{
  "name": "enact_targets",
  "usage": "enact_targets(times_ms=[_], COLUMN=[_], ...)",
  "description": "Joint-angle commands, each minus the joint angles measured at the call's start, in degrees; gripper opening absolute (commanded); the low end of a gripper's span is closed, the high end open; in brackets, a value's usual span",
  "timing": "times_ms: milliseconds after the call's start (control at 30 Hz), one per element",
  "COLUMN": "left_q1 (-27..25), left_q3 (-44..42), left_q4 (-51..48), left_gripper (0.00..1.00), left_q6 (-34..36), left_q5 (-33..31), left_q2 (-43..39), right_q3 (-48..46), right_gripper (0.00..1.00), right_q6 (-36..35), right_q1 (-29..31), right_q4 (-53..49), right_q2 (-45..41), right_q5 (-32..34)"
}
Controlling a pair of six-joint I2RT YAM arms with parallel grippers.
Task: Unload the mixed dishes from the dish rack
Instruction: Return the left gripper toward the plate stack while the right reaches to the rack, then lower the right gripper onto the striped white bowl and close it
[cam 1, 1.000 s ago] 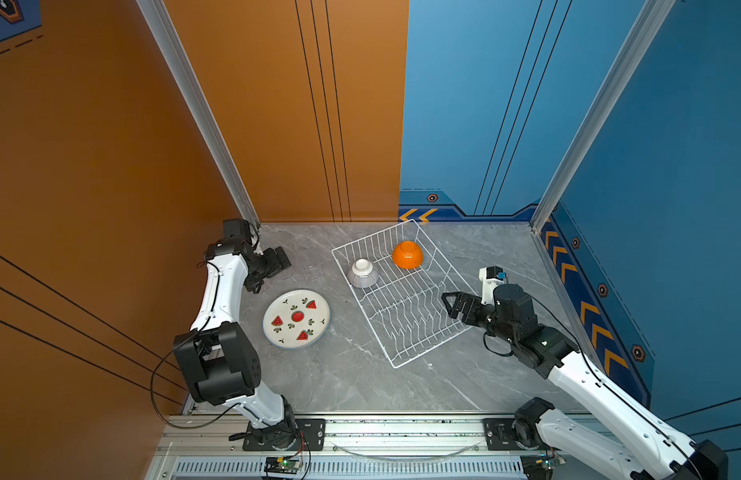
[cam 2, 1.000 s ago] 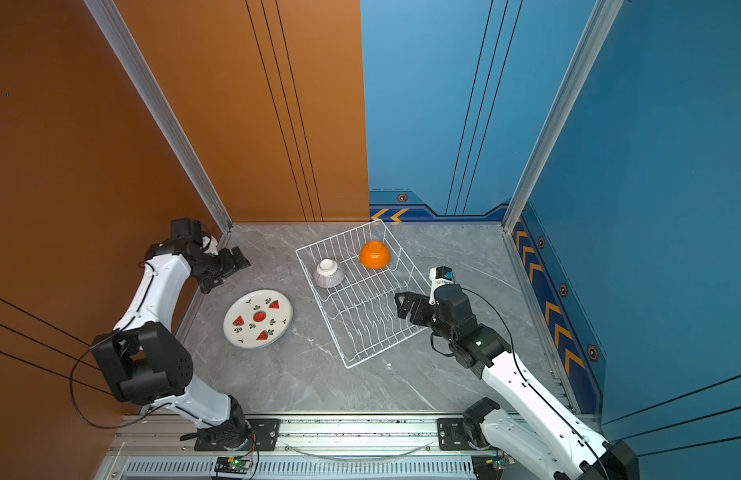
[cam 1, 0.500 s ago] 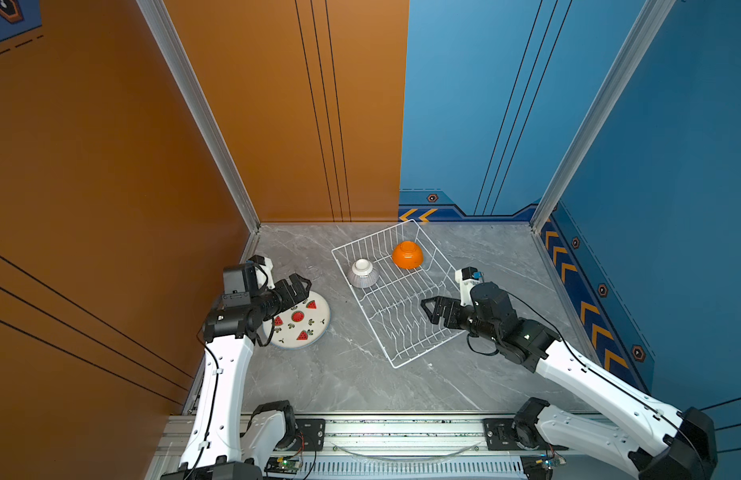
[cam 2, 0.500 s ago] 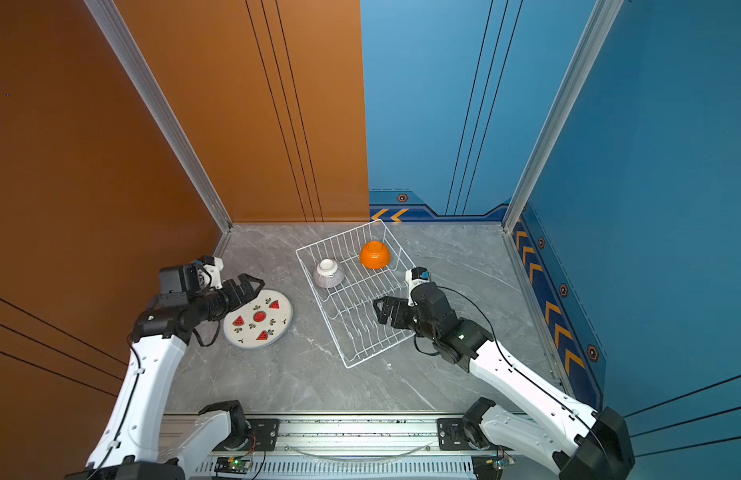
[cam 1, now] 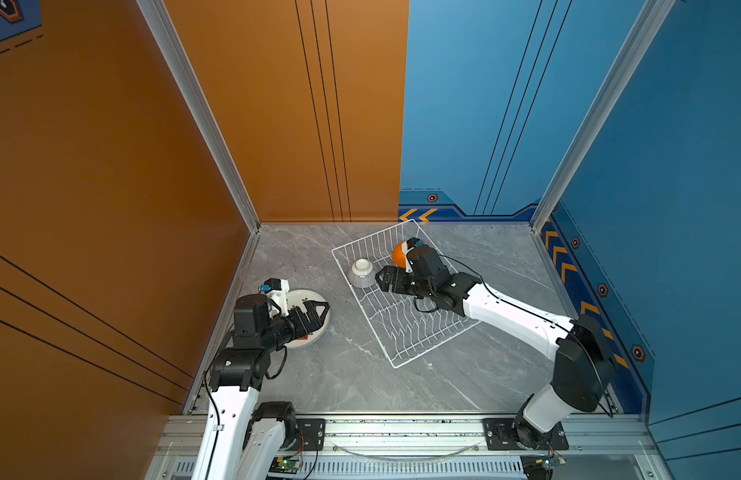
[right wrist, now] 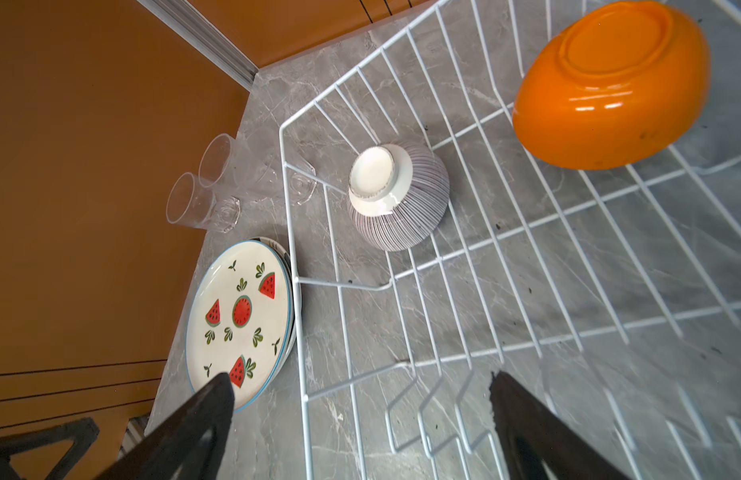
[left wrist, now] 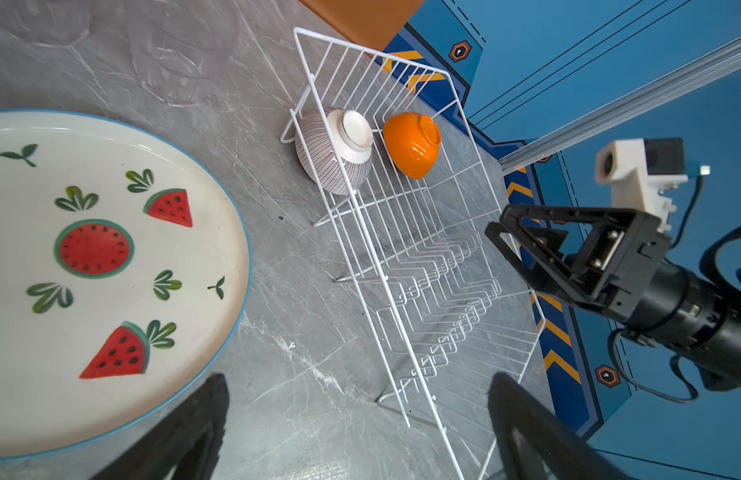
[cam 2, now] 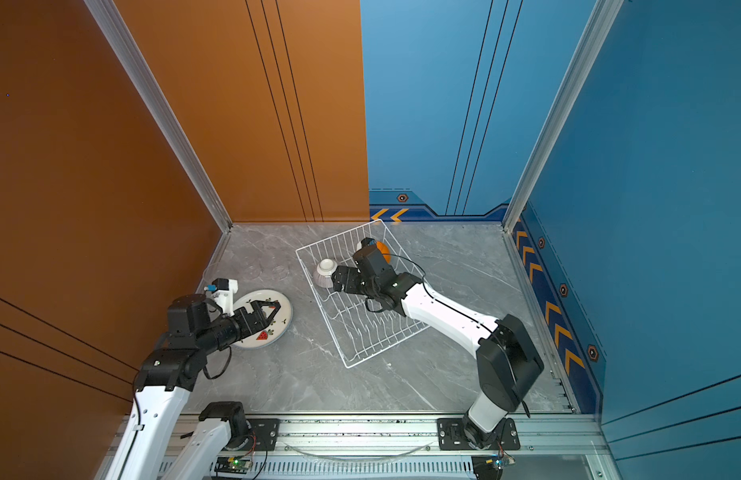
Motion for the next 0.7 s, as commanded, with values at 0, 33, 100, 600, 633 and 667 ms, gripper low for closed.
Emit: enact_targets(times_ms=[0, 33, 100, 600, 633, 667], left_q1=[-1.74, -2.36, -3.56, -4.85, -4.86, -4.93], left_q3=[0.44, 0.71, 1.26, -1.75, -1.80, -1.86], left_q4=[2.31, 2.95, 4.16, 9.66, 9.89, 10.06], left_gripper=[0.98, 0.98, 0.98, 0.98, 0.98, 0.98], left_q6=[-1.26, -1.67, -2.64, -6.52, -6.50, -6.50], left_q5=[-0.15, 0.10, 0.42, -1.41, -1.35, -1.36], left_q2=[2.10, 2.65, 3.19, 2.42, 2.73, 3.16], right_q3=[5.09, 6.41, 9.09, 18.57, 19.02, 19.49], right_gripper=[0.95, 0.95, 0.95, 0.95, 0.95, 0.95], right_q6=[-1.33, -1.16, -0.57, 4.78, 4.71, 4.72], right_q1=[-1.25, -1.62, -2.24, -6.64, -6.63, -6.69], right_q4=[0.47, 0.85, 2.02, 8.97, 8.92, 8.87], right_q2=[5.93, 7.79, 11.93, 29.58, 30.04, 30.61], right_q5=[0.64, -0.26, -1.64, -8.10, -8.43, -8.83])
